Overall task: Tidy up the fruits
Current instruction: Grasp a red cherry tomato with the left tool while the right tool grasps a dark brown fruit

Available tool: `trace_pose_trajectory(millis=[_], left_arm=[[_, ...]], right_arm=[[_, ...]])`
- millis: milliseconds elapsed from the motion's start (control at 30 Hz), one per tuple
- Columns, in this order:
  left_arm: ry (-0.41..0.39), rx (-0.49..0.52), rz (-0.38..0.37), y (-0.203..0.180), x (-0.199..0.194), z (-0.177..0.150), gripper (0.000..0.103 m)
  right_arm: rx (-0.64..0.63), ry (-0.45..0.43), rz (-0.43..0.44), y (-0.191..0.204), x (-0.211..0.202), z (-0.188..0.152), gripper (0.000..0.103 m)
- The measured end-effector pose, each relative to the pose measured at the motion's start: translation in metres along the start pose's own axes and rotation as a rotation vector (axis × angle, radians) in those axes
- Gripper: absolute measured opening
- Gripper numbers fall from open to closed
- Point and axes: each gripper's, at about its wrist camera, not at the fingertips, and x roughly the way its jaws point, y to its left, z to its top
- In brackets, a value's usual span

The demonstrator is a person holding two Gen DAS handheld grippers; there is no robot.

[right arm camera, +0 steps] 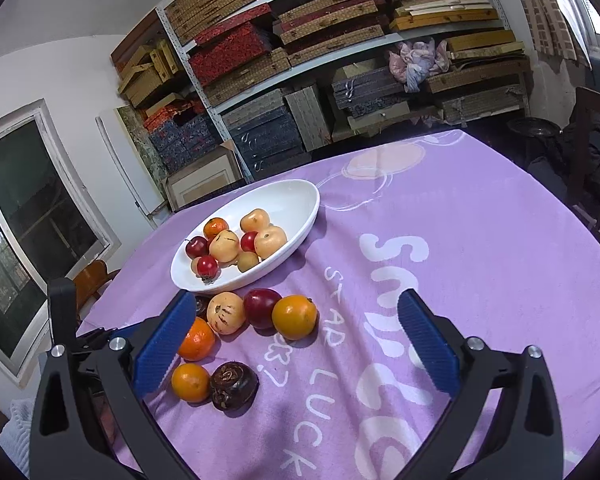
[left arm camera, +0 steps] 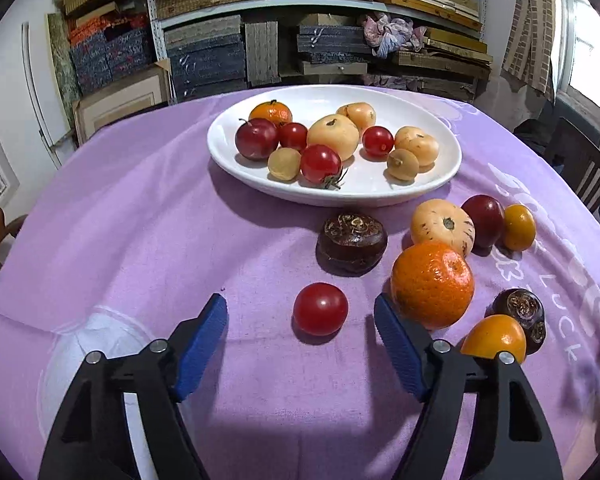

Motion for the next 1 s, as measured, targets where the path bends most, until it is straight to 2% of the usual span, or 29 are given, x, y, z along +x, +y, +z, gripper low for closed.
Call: trace_pose_trajectory(millis=[33,167,200,233,267,333,467,567,667,767,833,1000], left_arm=[[0.002,-0.01,-0.004,0.002,0.0,0.0,0.069],[0.003,-0.012,-0.022,0.002,0.0,-0.001,0.065],[0.005,-0.004,-0.026,0.0,0.0,-0.002,0.059],[0.011,0.008,-0.036,-0.003,0.001,-0.002,0.043],[0.02,0.019,-0.047,-0.006,0.002,-0.001,0.036],[0.025,0.034,-0.064,-0.01,0.003,-0.001,0.027],[0.014,0.039,-0.095,-0.012,0.001,-0.001,0.027],[0.01,0.023,-0.098,-0.009,0.0,-0.001,0.027],[0.019,-0.007,-0.091,-0.004,0.002,0.0,0.027],[0.025,-0.023,-0.078,-0.001,0.003,0.0,0.027],[0.026,-0.011,-0.054,-0.003,0.002,0.0,0.027],[0.026,0.01,-0.033,-0.007,0.002,0.0,0.027]], right_arm=[[0.002,0.005,0.001,-0.001,0.001,0.0,0.099],[-0.004,0.014,0.0,0.001,0.003,-0.001,0.099],[-0.007,0.016,-0.001,0.001,0.004,-0.001,0.099],[-0.009,0.018,-0.003,0.001,0.004,-0.002,0.099],[-0.01,0.02,-0.004,0.001,0.005,-0.002,0.099],[-0.011,0.022,-0.004,0.001,0.005,-0.002,0.099],[-0.007,0.023,0.001,0.001,0.005,-0.003,0.099],[-0.023,0.061,0.041,0.005,0.009,-0.004,0.099],[-0.133,0.14,0.102,0.024,0.015,-0.01,0.099],[-0.306,0.201,0.061,0.048,0.022,-0.025,0.099],[-0.374,0.243,0.053,0.06,0.03,-0.035,0.098],[-0.465,0.287,-0.002,0.073,0.045,-0.053,0.079]])
